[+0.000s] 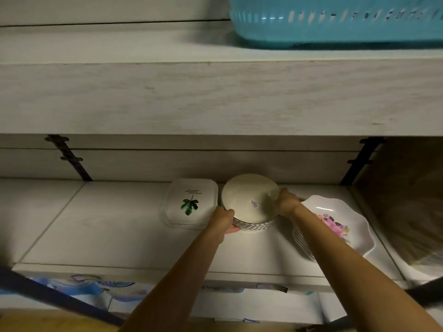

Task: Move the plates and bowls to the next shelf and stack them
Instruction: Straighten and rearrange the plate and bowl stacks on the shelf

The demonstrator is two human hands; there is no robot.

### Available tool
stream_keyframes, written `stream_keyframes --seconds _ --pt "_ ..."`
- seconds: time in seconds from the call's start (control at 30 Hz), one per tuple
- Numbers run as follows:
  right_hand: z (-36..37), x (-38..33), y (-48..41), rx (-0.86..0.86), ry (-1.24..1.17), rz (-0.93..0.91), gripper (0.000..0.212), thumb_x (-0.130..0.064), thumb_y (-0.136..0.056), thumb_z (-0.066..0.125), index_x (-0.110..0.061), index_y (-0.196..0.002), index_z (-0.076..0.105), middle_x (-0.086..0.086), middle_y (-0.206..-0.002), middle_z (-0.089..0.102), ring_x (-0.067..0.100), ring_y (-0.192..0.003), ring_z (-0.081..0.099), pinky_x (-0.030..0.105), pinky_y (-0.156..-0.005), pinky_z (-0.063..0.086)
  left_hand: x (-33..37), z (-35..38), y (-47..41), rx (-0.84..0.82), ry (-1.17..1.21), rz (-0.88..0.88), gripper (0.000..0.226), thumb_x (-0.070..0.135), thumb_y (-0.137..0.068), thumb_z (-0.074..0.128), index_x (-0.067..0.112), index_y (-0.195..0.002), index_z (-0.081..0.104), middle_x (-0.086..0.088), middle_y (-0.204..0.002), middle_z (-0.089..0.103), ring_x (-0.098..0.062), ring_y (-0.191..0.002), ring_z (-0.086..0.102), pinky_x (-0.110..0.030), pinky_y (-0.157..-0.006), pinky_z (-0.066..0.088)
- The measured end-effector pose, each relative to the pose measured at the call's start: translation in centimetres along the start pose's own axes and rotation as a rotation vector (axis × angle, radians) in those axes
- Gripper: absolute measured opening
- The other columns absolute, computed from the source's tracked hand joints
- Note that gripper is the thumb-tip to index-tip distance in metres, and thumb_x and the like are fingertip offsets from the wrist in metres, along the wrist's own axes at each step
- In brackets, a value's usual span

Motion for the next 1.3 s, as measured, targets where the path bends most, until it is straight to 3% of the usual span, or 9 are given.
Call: stream_keyframes --seconds 0.33,0.5,0.63,0.8,0.87,1.03,1.1,1.3 --pt "-1.6 -0.5 3.2 0.106 -0.014 -0.106 0.042 -0.012 -0.087 0.054 -0.001 -0.127 0.049 0.021 -0.128 0.057 0.036 -0.119 0.053 0.04 -0.096 0.043 1.4 -1.6 3.0 -0.077 -0.028 0.037 0.041 -0.002 -0.093 0.038 -0.003 -0.133 0.038 -0.026 -0.132 0.051 -0.036 -0.119 0.055 -0.038 -0.086 0.051" --pt "-2.5 -2.3 5.8 0.148 -0.114 -0.201 0.046 -0.006 -0.079 0.054 -0.003 -0.125 0.048 0.022 -0.122 0.06 0.036 -0.114 0.054 0.041 -0.095 0.045 4.0 -4.0 5.4 -0.088 -0.035 0.125 0.033 0.0 -0.092 0.04 -0.003 -0.125 0.044 -0.012 -0.086 0.059 -0.026 -0.08 0.062 -0.037 -0.082 0.051" --pt "-2.0 -5.4 7.8 0.181 -0.166 -0.27 0.043 -0.008 -0.083 0.051 -0.003 -0.125 0.046 0.023 -0.119 0.059 0.039 -0.11 0.054 0.038 -0.088 0.045 5.7 -7.5 7.2 -0.08 -0.043 0.198 0.017 0.001 -0.093 0.04 0.003 -0.107 0.048 -0.01 -0.079 0.057 -0.023 -0.071 0.06 -0.037 -0.082 0.052" --pt "1.0 -10.4 10.1 0.163 -0.287 -0.328 0.038 -0.01 -0.082 0.051 -0.003 -0.12 0.049 0.022 -0.112 0.062 0.038 -0.106 0.057 0.042 -0.088 0.049 6.9 -13.8 8.3 -0.062 -0.029 0.225 0.011 0.0 -0.092 0.041 0.004 -0.088 0.05 -0.014 -0.079 0.058 -0.024 -0.065 0.06 -0.023 -0.05 0.057" --pt "2.8 -12.6 11.0 0.156 -0.318 -0.322 0.036 -0.012 -0.081 0.051 -0.005 -0.117 0.051 0.021 -0.108 0.064 0.037 -0.104 0.058 0.04 -0.085 0.049 7.2 -17.0 8.2 -0.044 -0.044 0.236 0.015 0.0 -0.091 0.042 0.007 -0.081 0.051 -0.013 -0.078 0.059 -0.024 -0.065 0.061 -0.022 -0.048 0.057" --pt "8.5 -17.8 12.6 0.126 -0.345 -0.279 0.047 -0.019 -0.071 0.05 -0.004 -0.115 0.051 0.023 -0.107 0.064 0.038 -0.102 0.059 0.048 -0.089 0.05 7.2 -25.0 7.5 -0.04 -0.099 0.239 0.013 0.002 -0.091 0.044 0.003 -0.1 0.054 -0.012 -0.083 0.061 -0.027 -0.07 0.063 -0.024 -0.055 0.058" --pt "10.8 -19.6 12.7 0.122 -0.352 -0.273 0.051 -0.022 -0.067 0.049 -0.005 -0.115 0.051 0.021 -0.106 0.065 0.038 -0.102 0.06 0.05 -0.088 0.05 6.9 -27.8 7.0 -0.041 -0.111 0.232 0.012 0.002 -0.091 0.044 0.003 -0.098 0.054 -0.012 -0.082 0.061 -0.026 -0.069 0.063 -0.023 -0.054 0.058" --pt "16.6 -23.7 14.1 0.1 -0.318 -0.216 0.049 -0.015 -0.078 0.05 -0.006 -0.125 0.044 0.02 -0.116 0.06 0.037 -0.105 0.059 0.05 -0.093 0.048 5.3 -34.5 5.7 -0.037 -0.139 0.17 0.017 0.003 -0.091 0.043 0.002 -0.107 0.051 -0.011 -0.085 0.06 -0.025 -0.071 0.063 -0.023 -0.053 0.058"
Point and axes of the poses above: each hand's wrist, its own y-axis away from the middle knuckle, its own z-axis out of the palm, x = y × z, the point moved 9 cm from there along -y, towards the middle knuckle
